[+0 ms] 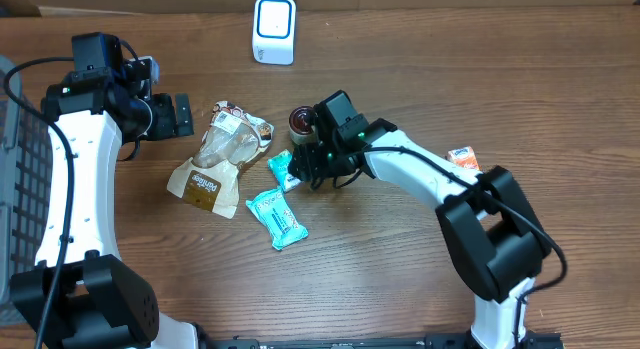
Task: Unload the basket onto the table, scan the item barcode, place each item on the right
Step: 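Move the right gripper to the green-lidded jar and grasp it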
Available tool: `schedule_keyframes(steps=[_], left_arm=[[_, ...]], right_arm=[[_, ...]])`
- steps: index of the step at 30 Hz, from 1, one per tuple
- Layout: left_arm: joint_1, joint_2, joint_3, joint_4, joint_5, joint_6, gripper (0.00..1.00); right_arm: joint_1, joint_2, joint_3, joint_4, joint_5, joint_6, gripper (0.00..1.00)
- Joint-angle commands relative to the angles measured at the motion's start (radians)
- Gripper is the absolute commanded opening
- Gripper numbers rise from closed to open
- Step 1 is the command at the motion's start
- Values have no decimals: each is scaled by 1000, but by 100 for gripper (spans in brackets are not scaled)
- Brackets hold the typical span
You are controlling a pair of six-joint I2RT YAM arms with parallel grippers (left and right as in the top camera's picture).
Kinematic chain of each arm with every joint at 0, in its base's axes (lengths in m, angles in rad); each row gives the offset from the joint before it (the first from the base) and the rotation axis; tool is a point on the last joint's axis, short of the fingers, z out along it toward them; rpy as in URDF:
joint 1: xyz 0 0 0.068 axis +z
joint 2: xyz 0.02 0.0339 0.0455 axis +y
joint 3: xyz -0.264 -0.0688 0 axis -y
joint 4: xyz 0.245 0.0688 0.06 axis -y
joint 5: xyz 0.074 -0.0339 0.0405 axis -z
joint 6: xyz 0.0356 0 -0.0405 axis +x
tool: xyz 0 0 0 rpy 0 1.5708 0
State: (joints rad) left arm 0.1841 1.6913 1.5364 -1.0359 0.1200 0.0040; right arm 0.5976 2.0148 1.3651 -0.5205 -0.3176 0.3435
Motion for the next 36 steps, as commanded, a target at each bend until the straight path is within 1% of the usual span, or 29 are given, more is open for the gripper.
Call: schedule_keyframes(steps=[1,5,8,11,14,16,18,22,25,27,29,32,34,36], left_arm=[[5,-11,15,1,4,18,100],[5,-11,15,0,4,18,100],[5,-11,15,0,4,19,100],[5,-11,15,0,4,19,100],[5,-11,15,0,4,18,100],[5,-11,15,0,4,19,99],[5,-11,15,0,4,18,100],[5,-11,15,0,4,19,99],[5,-11,15,0,4,18,99],[5,-11,15,0,4,18,100],[5,-11,15,0,4,19,100],[5,-11,15,0,4,19,100],[5,-11,15,0,4,19,100],[5,-11,15,0,4,18,100]], right_arm=[[2,-77,37,9,155,-112,69],[2,-77,37,57,306,-176,74],[3,-77,37,131,372,-185,87],[2,-77,37,180,387,-179,89],[2,-77,38,213,459,-101,88],[2,-77,39,230,467,-6,89],[5,-77,47,234,467,126,89],[13,-71,71,241,467,286,90],[14,-32,117,234,467,312,90],[16,4,166,198,467,320,90],[19,40,223,137,467,326,90],[23,75,291,27,467,380,90],[23,75,295,-8,462,424,90],[23,75,295,-32,451,450,88]])
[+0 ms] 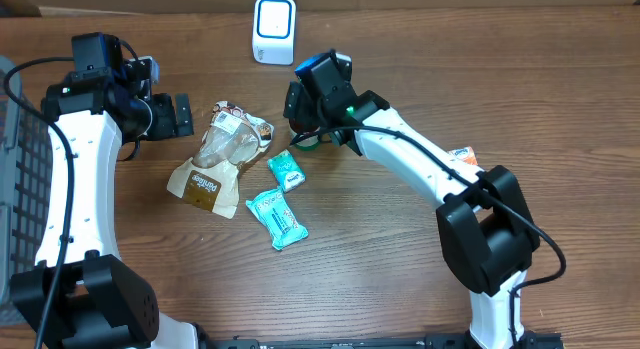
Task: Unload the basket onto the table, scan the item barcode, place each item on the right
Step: 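Move the right gripper to the green-lidded jar and grasp it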
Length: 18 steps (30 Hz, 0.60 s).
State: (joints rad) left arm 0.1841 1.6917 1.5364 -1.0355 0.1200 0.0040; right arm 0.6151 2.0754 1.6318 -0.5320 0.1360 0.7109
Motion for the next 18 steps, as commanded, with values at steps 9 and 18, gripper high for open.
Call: schedule_keyframes(steps=[9,18], left_arm=[[5,-12,15,0,4,19,100],[5,-12,15,0,4,18,99]], right_arm=[[7,64,29,7,-38,92,87],[8,92,33,0,-61,20,75]])
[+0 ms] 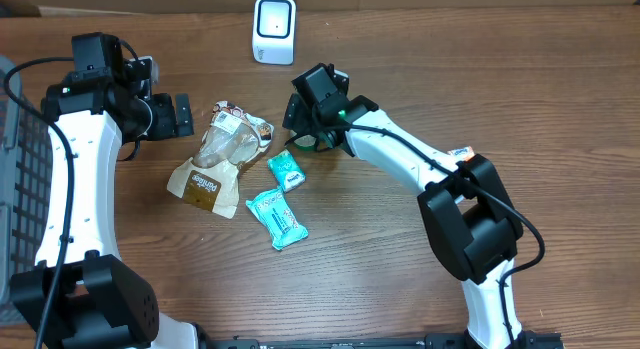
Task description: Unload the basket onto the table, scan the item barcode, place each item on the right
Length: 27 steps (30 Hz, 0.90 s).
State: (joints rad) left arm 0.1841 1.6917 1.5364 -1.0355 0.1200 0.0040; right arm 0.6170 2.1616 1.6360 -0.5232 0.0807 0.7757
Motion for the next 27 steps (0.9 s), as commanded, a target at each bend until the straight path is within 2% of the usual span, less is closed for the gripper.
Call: schedule_keyframes(steps=[1,10,14,19,22,27], left_arm=[[5,-12,15,0,4,18,99],[5,-12,15,0,4,18,100],[5,-12,15,0,4,18,100],[5,-12,15,0,4,19,100],[5,-12,15,0,4,18,100],[5,-12,15,0,4,18,100]], right_arm=[[5,5,29,-18,-13,-68,73],[-11,-2,117,-195,-107,-362,72],[-17,-2,174,-324,-127,-568,72],[-25,-2,181,-409,-108,-808,82],[-42,-2,190,-414,-84,-787,85],[-70,-2,257,-463,-211,-502,86]])
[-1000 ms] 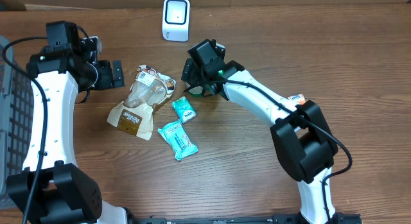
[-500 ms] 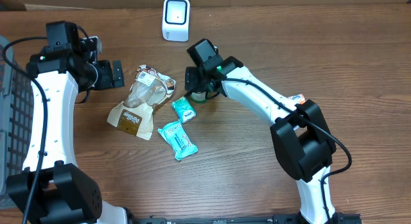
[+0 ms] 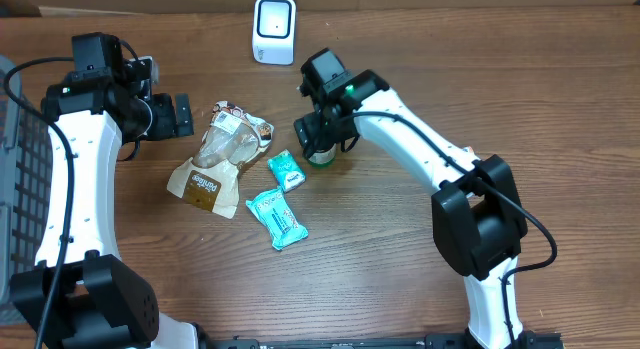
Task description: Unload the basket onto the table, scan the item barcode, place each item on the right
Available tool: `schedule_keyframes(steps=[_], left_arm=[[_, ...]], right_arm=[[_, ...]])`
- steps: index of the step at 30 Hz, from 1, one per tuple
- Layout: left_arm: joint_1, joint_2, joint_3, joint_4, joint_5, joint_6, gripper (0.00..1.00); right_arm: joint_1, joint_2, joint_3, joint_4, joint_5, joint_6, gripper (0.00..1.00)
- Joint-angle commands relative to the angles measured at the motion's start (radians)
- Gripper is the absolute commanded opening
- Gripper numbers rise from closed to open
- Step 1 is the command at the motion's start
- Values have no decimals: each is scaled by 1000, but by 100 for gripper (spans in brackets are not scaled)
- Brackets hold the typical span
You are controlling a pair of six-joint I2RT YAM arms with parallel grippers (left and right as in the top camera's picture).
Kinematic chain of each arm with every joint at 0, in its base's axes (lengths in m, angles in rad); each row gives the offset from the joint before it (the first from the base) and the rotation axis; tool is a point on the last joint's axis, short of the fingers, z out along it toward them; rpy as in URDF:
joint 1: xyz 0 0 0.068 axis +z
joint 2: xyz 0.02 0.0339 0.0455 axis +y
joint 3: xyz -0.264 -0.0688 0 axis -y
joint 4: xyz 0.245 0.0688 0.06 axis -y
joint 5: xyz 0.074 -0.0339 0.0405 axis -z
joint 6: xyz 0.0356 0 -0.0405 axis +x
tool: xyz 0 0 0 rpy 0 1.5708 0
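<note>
The white barcode scanner point(image 3: 274, 29) stands at the back edge of the table, its blue-ringed face upward. My right gripper point(image 3: 319, 147) hangs in front of it and to its right, pointing down, shut on a small round jar point(image 3: 322, 158). Only a green-and-white bit of the jar shows under the fingers. The jar sits low over the wood, just right of a teal packet point(image 3: 285, 171). My left gripper point(image 3: 176, 117) stays at the far left, open with nothing in it, pointing toward the brown snack bag point(image 3: 214, 161).
A second, larger teal packet point(image 3: 277, 218) lies in front of the first. A grey basket point(image 3: 12, 179) runs along the left edge. Bare wood lies to the right of my right arm and along the front.
My right gripper moved right and toward the front, away from the scanner, with the jar under it. The wrist has turned. The left arm and the packets have not moved.
At first the dark jar stood by the snack bag with my right gripper beside it, over the small teal packet. Then the gripper was over the jar's place and the jar was covered. It stayed there, and now holds the jar further right and front.
</note>
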State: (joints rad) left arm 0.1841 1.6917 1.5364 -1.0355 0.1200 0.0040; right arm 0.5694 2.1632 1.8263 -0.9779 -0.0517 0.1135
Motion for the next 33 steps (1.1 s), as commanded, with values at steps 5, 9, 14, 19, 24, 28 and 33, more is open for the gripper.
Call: schedule_keyframes(steps=[5,9,14,19,24,28,33], left_arm=[[5,-12,15,0,4,19,100],[5,-12,15,0,4,18,100],[5,-12,15,0,4,18,100],[5,-12,15,0,4,19,100],[5,-12,15,0,4,19,100],[5,-12,15,0,4,19,100],[5,-12,15,0,4,18,100]], right_arm=[[-22,-2,66,-28,-151,480,87],[13,2,46,-4,-62,569,67],[40,22,44,-41,62,653,68],[40,40,44,-49,76,656,73],[52,59,44,-38,51,566,75],[53,59,44,-34,51,522,74],[53,63,44,-34,59,505,71]])
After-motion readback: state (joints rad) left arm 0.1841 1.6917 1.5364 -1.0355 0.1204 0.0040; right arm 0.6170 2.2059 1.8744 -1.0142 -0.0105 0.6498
